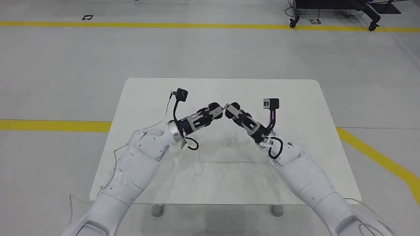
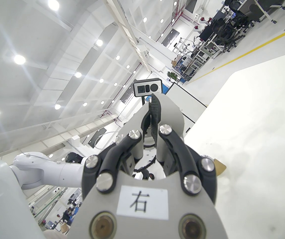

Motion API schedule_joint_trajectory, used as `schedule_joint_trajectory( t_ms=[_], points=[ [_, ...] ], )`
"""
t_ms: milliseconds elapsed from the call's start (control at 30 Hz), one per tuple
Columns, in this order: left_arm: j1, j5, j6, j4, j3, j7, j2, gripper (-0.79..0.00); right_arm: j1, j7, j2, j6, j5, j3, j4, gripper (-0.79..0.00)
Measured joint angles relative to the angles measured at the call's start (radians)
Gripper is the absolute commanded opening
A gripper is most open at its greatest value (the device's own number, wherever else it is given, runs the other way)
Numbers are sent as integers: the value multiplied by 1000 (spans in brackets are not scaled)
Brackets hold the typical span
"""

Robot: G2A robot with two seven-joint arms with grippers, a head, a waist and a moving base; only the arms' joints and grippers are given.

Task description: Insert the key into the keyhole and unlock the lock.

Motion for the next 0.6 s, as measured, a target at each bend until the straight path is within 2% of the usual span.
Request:
schedule_joint_trajectory(
  t_ms=[367,400,433,467,500,600],
  points=[
    [4,-5,-20,0,-13,4,4,-785,-5,40,-5,11,-5,12,-7,-785],
    [4,-7,-21,1,-12,3,4,-785,-6,44,-6,13,-5,13,-9,-677],
    [3,-7,-23,2,-12,3,4,-785,-7,49,-6,16,-3,13,-10,-496],
    [3,-7,-25,3,-13,3,4,-785,-8,55,-6,19,0,13,-12,-194],
    [2,-5,-27,4,-15,5,5,-785,-9,65,-7,25,4,13,-13,0],
    [0,1,-31,8,-27,17,8,-785,-10,83,-6,36,19,20,-14,0]
  ],
)
